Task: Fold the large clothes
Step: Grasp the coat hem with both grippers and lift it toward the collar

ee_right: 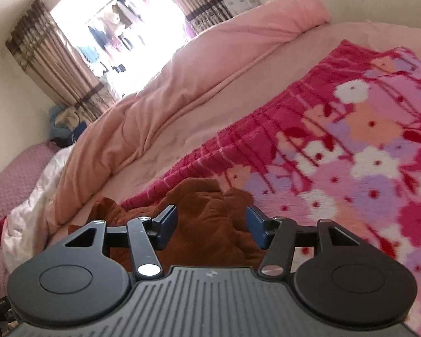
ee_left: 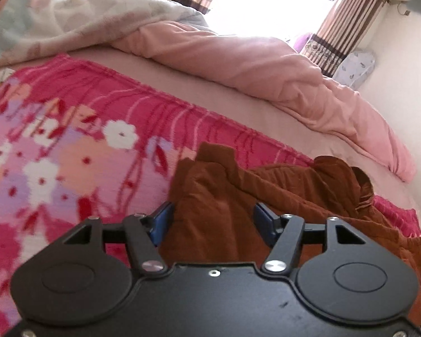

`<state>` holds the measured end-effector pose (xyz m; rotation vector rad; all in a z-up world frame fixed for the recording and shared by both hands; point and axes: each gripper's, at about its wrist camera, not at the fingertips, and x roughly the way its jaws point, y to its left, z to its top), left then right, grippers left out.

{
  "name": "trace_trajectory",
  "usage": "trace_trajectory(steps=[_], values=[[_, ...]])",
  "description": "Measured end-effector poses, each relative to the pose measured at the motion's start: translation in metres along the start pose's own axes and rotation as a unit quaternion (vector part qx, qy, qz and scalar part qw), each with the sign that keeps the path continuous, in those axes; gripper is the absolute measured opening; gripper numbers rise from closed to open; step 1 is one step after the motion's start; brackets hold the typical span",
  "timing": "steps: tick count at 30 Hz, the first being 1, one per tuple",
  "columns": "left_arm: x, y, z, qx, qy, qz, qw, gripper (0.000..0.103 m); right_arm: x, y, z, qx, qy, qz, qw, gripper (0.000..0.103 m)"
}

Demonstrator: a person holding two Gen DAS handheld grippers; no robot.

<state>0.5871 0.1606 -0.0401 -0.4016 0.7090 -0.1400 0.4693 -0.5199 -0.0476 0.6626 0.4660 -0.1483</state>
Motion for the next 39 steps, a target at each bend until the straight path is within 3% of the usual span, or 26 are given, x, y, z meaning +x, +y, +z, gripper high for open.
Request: trace_trajectory(steps=[1, 2, 3, 4, 5, 7, 10, 15, 22, 23, 24, 26, 27, 29, 34, 37, 39], values=[[0.0, -0.003, -0.001, 0.002, -0.003, 0.002, 1.0, 0.055, 0.004, 0.003, -0.001, -0.004, 0.004, 0.001, 1.0, 0.066], [-0.001, -0.005, -0.001, 0.009, -0.007, 0.008, 0.9999, 0.022, 0.007, 0.006, -0.002, -0.012, 0.009, 0.004, 1.0, 0.065], [-0.003, -0.009, 0.0, 0.022, -0.01, 0.022, 0.9995, 0.007, 0.009, 0.012, -0.004, -0.027, 0.015, 0.002, 1.0, 0.058], [-0.008, -0.011, 0.001, 0.02, -0.016, 0.025, 0.9993, 0.007, 0.008, 0.019, -0.005, -0.049, 0.012, -0.013, 0.999, 0.028], [-0.015, -0.008, 0.003, 0.014, -0.026, 0.017, 0.9994, 0.006, 0.006, 0.025, -0.005, -0.065, 0.008, -0.028, 0.997, 0.009], [-0.027, -0.008, 0.008, 0.012, -0.047, 0.008, 0.9988, 0.006, -0.004, 0.032, -0.003, -0.074, -0.01, -0.032, 0.997, 0.008], [-0.029, -0.008, 0.013, 0.02, -0.049, 0.008, 0.9986, 0.006, -0.019, 0.034, 0.004, -0.075, -0.039, -0.024, 0.996, 0.007], [0.016, 0.0, 0.006, 0.023, 0.012, 0.048, 0.9985, 0.01, 0.012, 0.02, 0.004, -0.064, 0.01, -0.057, 0.996, 0.007], [0.034, 0.007, -0.001, 0.027, 0.021, 0.063, 0.9974, 0.016, 0.037, -0.001, -0.01, -0.039, 0.034, -0.055, 0.997, 0.008], [0.033, 0.005, -0.002, 0.035, 0.019, 0.066, 0.997, 0.019, 0.036, -0.002, -0.011, -0.039, 0.032, -0.053, 0.997, 0.008], [0.03, 0.001, -0.001, 0.047, 0.012, 0.072, 0.9962, 0.03, 0.035, -0.003, -0.011, -0.038, 0.029, -0.052, 0.998, 0.009], [0.023, -0.001, 0.005, 0.06, -0.005, 0.109, 0.9922, 0.06, 0.03, -0.004, -0.012, -0.034, 0.02, -0.043, 0.998, 0.021], [0.014, -0.003, 0.008, 0.069, -0.011, 0.114, 0.991, 0.058, 0.026, -0.003, -0.011, -0.031, 0.016, -0.043, 0.998, 0.032], [-0.013, -0.007, 0.012, 0.066, -0.027, 0.093, 0.9931, 0.058, 0.01, 0.004, -0.008, -0.032, -0.003, -0.057, 0.998, 0.062], [-0.075, -0.046, -0.012, 0.11, -0.05, 0.038, 0.9919, 0.058, -0.04, 0.05, -0.02, -0.113, -0.057, -0.03, 0.992, 0.062], [-0.091, -0.085, -0.047, 0.15, -0.032, -0.02, 0.988, 0.058, -0.062, 0.093, -0.045, -0.157, -0.07, 0.011, 0.985, 0.047], [-0.093, -0.109, -0.072, 0.165, -0.022, -0.051, 0.9847, 0.058, -0.068, 0.12, -0.07, -0.17, -0.065, 0.042, 0.982, 0.045]])
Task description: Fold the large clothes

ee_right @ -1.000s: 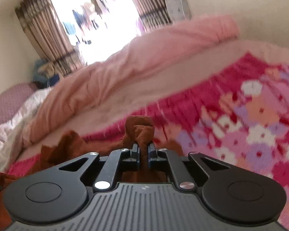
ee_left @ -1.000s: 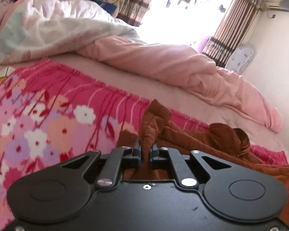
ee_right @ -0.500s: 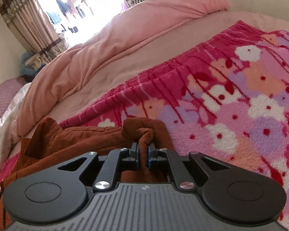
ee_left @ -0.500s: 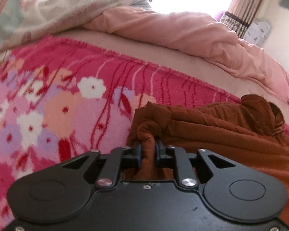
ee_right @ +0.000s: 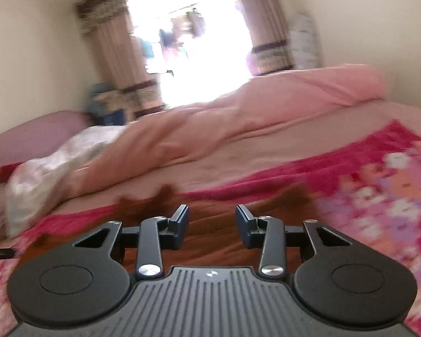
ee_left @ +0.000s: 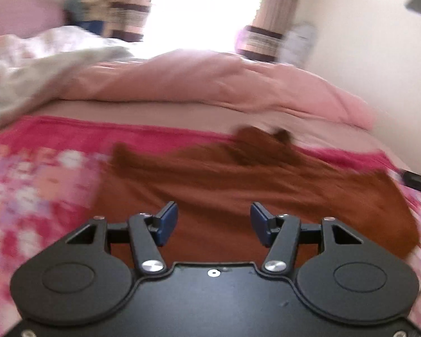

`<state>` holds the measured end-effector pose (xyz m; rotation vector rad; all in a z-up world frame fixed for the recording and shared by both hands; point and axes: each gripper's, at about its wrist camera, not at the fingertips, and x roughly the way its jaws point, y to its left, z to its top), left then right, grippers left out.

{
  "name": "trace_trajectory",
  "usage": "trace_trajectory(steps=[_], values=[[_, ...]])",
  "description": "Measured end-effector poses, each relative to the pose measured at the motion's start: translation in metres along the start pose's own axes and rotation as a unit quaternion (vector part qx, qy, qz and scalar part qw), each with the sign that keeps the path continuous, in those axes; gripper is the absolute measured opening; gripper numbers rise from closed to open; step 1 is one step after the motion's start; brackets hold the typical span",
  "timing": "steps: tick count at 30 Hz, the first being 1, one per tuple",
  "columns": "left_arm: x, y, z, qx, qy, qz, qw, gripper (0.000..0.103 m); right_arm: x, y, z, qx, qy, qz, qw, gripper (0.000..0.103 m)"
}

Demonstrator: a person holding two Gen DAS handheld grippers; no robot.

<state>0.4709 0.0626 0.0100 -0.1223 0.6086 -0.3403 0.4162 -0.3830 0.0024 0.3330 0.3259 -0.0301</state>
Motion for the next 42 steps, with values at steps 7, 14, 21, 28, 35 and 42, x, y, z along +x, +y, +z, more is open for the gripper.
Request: trace_trajectory(steps=[7, 14, 21, 28, 35, 42], values=[[0.028, -0.06, -0.037, -0.005, 0.026, -0.057, 0.998, 0.058, 0.019, 0.078, -0.065, -0.018, 0.063, 0.074, 0.995, 0.03], [0.016, -0.007, -0.049, 0.013, 0.024, 0.035, 0.999, 0.058, 0.019, 0.039, -0.072, -0.019, 0.066, 0.019, 0.997, 0.018], [-0.011, 0.06, -0.043, -0.026, 0.01, 0.098, 0.9948, 0.058, -0.02, -0.058, -0.05, 0.016, 0.046, -0.102, 0.994, 0.019], [0.013, 0.064, -0.057, -0.013, 0.027, 0.105, 0.994, 0.06, -0.015, -0.093, -0.06, 0.04, 0.052, -0.121, 0.99, 0.016], [0.006, 0.067, -0.026, 0.005, 0.024, 0.105, 0.9941, 0.059, -0.016, -0.082, -0.049, 0.01, 0.049, -0.125, 0.991, 0.028], [0.045, 0.096, 0.02, -0.026, 0.005, 0.166, 0.9858, 0.059, 0.019, -0.086, 0.003, 0.006, 0.02, -0.135, 0.991, 0.067]])
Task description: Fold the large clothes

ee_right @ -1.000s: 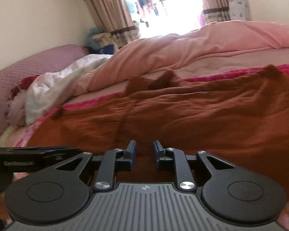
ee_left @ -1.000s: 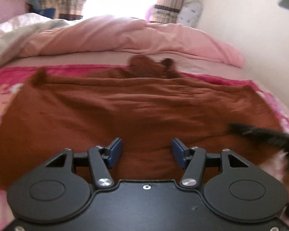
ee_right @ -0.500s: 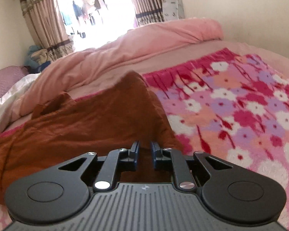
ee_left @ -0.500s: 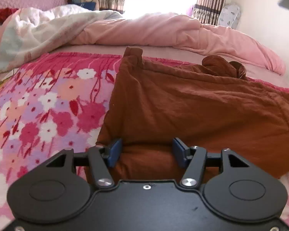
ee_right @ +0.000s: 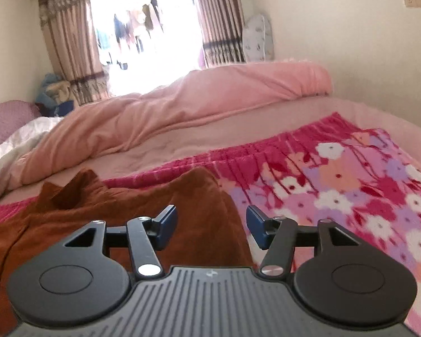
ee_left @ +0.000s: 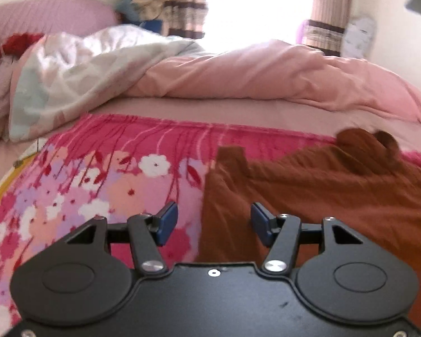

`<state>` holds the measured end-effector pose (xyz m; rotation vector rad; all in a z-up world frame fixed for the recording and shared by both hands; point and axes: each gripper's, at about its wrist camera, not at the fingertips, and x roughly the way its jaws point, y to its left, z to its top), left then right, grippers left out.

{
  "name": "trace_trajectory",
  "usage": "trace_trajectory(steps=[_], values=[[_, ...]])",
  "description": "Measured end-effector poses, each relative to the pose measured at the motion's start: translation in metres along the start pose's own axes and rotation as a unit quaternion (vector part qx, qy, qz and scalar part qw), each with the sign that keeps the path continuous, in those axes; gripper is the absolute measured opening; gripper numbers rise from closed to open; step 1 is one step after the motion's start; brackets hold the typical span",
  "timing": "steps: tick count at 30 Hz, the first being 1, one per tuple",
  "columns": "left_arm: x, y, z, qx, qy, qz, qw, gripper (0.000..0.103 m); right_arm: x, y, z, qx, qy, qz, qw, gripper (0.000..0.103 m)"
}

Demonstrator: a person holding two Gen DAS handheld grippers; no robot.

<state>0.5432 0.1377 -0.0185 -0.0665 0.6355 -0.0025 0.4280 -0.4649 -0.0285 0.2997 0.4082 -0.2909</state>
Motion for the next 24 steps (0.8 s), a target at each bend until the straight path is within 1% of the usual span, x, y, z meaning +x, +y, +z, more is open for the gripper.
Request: trace_trajectory(steps=[2, 5, 7, 8, 9, 10, 11, 12, 14, 16, 18, 21, 22, 24], values=[[0.016, 0.001, 0.006, -0.019, 0.004, -0.003, 0.9998, 0.059, 0.023, -0.001, 0.009, 0.015, 0.022, -0.003, 1.0, 0.067], [0.034, 0.0, 0.014, -0.038, 0.004, -0.015, 0.9992, 0.059, 0.05, 0.001, 0.013, 0.018, 0.036, -0.023, 0.999, 0.067], [0.044, -0.002, 0.017, -0.04, 0.006, -0.016, 0.999, 0.058, 0.059, 0.002, 0.013, 0.017, 0.042, -0.018, 0.999, 0.067], [0.046, -0.003, 0.019, -0.04, 0.005, -0.019, 0.999, 0.051, 0.062, 0.003, 0.013, 0.02, 0.043, -0.015, 0.999, 0.065], [0.048, -0.004, 0.02, -0.039, 0.003, -0.023, 0.999, 0.036, 0.064, 0.005, 0.012, 0.021, 0.042, -0.012, 0.999, 0.061], [0.048, -0.004, 0.021, -0.038, 0.0, -0.031, 0.9988, 0.016, 0.064, 0.006, 0.012, 0.019, 0.043, -0.008, 0.999, 0.038], [0.049, -0.003, 0.023, -0.038, 0.003, -0.047, 0.9982, 0.006, 0.064, 0.008, 0.013, 0.01, 0.045, -0.003, 0.999, 0.018], [0.044, -0.002, 0.025, -0.042, -0.009, -0.049, 0.9979, 0.006, 0.063, 0.011, 0.015, 0.0, 0.042, -0.008, 0.999, 0.016], [0.035, 0.003, 0.032, -0.048, -0.034, -0.052, 0.9969, 0.006, 0.053, 0.017, 0.02, -0.014, 0.015, -0.008, 1.0, 0.011], [0.036, 0.008, 0.037, -0.061, -0.03, -0.057, 0.9961, 0.007, 0.047, 0.02, 0.026, -0.021, -0.003, -0.01, 1.0, 0.011], [0.048, 0.01, 0.036, -0.065, -0.011, -0.058, 0.9962, 0.008, 0.054, 0.017, 0.03, -0.019, 0.011, -0.01, 1.0, 0.011], [0.072, 0.006, 0.025, -0.059, 0.029, -0.048, 0.9967, 0.011, 0.081, 0.01, 0.024, -0.008, 0.058, -0.023, 0.998, 0.011], [0.078, 0.006, 0.021, -0.057, 0.038, -0.045, 0.9966, 0.012, 0.087, 0.009, 0.02, -0.006, 0.068, -0.026, 0.997, 0.011], [0.086, 0.007, 0.012, -0.049, 0.05, -0.043, 0.9966, 0.018, 0.094, 0.007, 0.012, -0.002, 0.073, -0.028, 0.997, 0.012]])
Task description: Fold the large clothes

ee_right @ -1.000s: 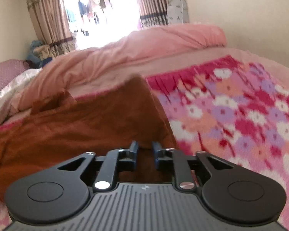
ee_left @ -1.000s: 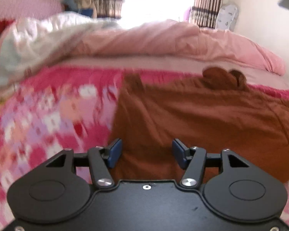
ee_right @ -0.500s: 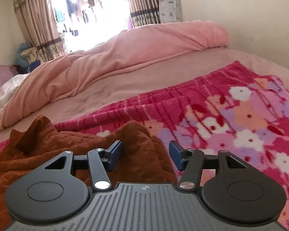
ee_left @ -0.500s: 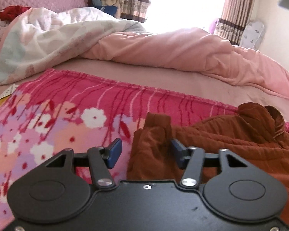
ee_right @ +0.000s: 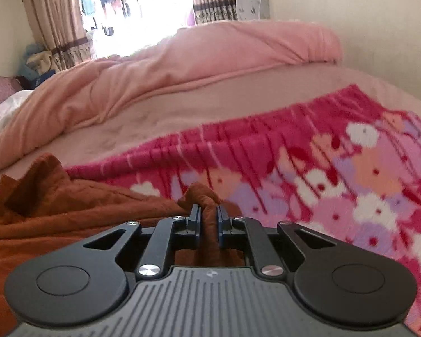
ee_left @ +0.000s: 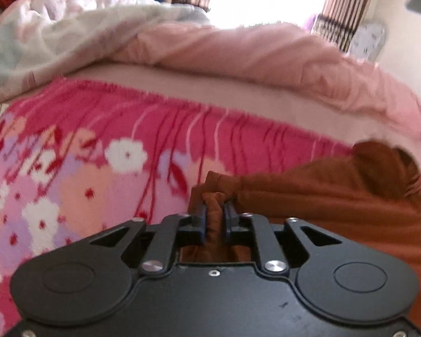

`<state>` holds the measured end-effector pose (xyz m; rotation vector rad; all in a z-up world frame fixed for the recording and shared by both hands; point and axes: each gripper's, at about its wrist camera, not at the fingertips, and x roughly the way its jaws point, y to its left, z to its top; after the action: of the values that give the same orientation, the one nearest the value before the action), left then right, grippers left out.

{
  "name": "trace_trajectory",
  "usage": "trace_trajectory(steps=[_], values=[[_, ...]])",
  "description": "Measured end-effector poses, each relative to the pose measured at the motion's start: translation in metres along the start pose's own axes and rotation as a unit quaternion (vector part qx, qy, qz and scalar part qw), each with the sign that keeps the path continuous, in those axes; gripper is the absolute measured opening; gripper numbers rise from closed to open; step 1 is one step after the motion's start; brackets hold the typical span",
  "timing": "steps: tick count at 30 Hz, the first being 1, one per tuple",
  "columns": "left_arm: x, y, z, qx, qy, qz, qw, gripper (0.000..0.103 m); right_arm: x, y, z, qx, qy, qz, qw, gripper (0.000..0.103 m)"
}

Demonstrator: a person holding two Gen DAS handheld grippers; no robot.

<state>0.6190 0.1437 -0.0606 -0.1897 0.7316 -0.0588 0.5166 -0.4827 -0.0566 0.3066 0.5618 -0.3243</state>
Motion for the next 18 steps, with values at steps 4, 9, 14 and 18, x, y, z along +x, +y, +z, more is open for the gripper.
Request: trace_trajectory(steps=[4, 9, 14, 18], values=[[-0.009, 0.001, 0.006, 0.01, -0.01, 0.023, 0.9996, 0.046, -0.001, 0.007, -0.004, -0.029, -0.001, -0.013, 0.999, 0.019], [-0.066, -0.008, 0.008, 0.016, -0.066, 0.034, 0.9971, 0.052, -0.031, 0.016, 0.002, -0.046, -0.037, -0.04, 0.997, 0.042], [-0.129, -0.057, -0.035, 0.074, -0.103, -0.041, 0.9911, 0.052, -0.099, 0.056, -0.021, -0.059, -0.126, 0.01, 0.99, 0.042], [-0.139, -0.101, -0.085, 0.088, -0.082, -0.111, 0.9866, 0.052, -0.133, 0.107, -0.065, -0.071, -0.109, 0.153, 0.98, 0.027]])
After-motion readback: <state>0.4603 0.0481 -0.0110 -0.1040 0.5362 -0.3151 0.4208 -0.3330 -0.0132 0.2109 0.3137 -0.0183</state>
